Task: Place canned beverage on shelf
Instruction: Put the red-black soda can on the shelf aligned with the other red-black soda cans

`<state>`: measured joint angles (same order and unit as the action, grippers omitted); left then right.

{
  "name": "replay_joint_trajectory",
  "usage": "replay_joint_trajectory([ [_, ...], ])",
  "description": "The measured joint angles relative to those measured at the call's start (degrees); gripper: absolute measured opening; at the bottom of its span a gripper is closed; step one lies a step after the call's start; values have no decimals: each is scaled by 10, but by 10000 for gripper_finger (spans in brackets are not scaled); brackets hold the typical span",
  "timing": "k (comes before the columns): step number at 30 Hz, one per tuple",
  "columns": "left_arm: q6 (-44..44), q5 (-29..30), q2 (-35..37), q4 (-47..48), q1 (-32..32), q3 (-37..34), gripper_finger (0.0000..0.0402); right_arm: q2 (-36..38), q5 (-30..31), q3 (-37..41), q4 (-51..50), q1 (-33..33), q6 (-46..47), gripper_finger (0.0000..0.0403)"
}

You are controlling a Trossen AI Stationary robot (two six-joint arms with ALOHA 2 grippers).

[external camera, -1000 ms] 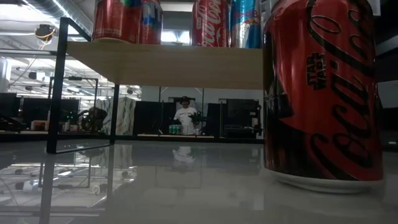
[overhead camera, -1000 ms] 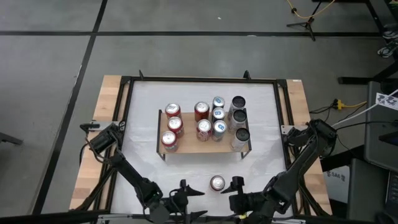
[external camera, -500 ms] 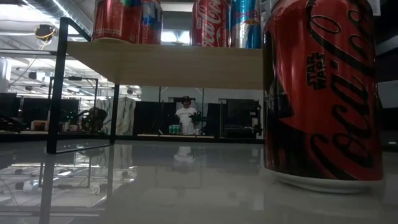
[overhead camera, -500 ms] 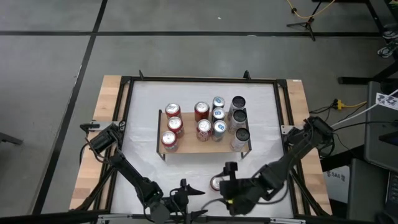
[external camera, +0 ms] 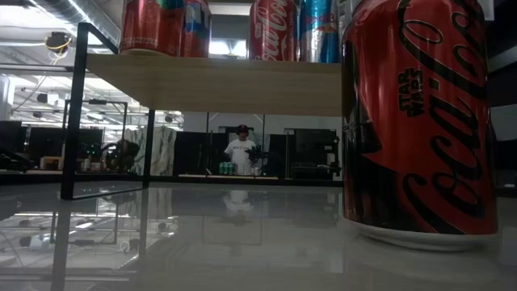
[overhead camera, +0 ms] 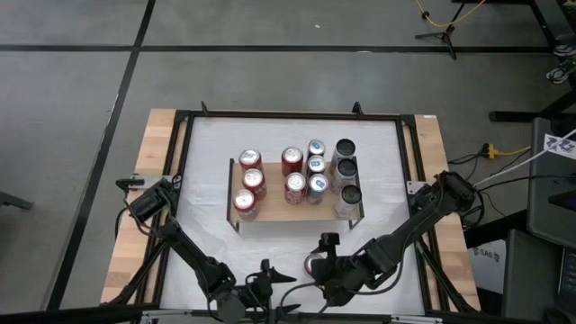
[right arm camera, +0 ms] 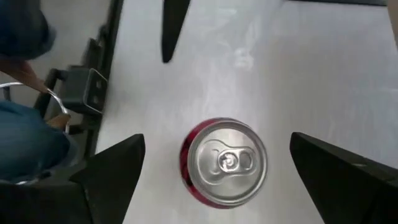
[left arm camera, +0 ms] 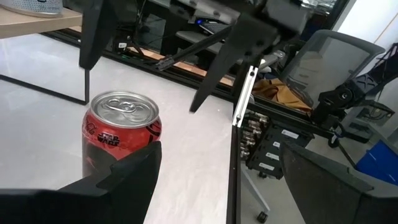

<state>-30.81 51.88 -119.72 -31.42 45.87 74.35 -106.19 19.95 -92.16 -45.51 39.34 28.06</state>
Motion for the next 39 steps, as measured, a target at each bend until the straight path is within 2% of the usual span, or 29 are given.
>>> replay_joint_trajectory([
  [9,0,-2,0,2,0,0,320,-35,0,0,-19,0,-1,392],
  [15,-1,-3,0,2,0,0,320,-48,24,0,-29,-1,-1,392],
  [39,-1,-3,0,11,2,0,320,-71,-14,0,-10,-12,-1,389],
])
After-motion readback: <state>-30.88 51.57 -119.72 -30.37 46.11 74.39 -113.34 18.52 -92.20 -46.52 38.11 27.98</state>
